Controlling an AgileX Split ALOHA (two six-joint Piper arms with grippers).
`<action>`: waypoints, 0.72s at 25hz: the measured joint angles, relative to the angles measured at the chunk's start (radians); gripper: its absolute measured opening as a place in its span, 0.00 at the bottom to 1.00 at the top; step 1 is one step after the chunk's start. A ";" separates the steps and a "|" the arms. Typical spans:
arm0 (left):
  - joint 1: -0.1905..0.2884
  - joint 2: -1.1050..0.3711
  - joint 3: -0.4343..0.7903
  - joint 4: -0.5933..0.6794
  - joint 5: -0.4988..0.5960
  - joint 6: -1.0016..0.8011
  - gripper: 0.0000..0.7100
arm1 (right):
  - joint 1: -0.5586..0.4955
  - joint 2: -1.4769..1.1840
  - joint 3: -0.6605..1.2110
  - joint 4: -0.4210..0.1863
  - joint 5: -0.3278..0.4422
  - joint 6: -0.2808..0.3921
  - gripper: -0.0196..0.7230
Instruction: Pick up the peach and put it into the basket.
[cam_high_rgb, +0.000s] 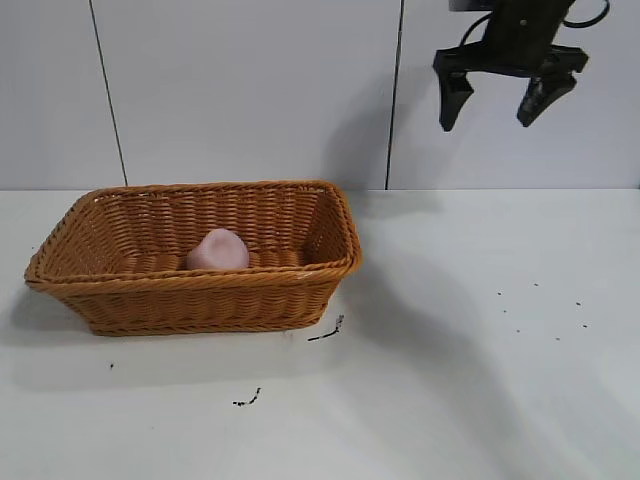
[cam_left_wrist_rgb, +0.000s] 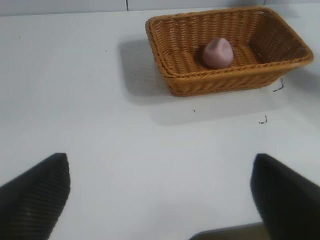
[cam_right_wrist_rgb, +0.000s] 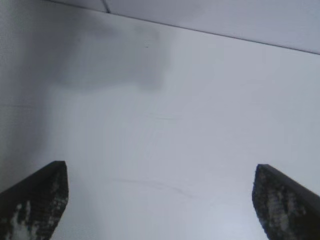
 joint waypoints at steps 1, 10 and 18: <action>0.000 0.000 0.000 0.000 0.000 0.000 0.98 | -0.001 -0.031 0.023 0.001 0.000 0.000 0.96; 0.000 0.000 0.000 0.000 0.000 0.000 0.98 | 0.000 -0.513 0.544 0.025 -0.002 0.000 0.96; 0.000 0.000 0.000 0.000 0.000 0.000 0.98 | 0.000 -1.033 1.120 0.026 0.002 0.000 0.96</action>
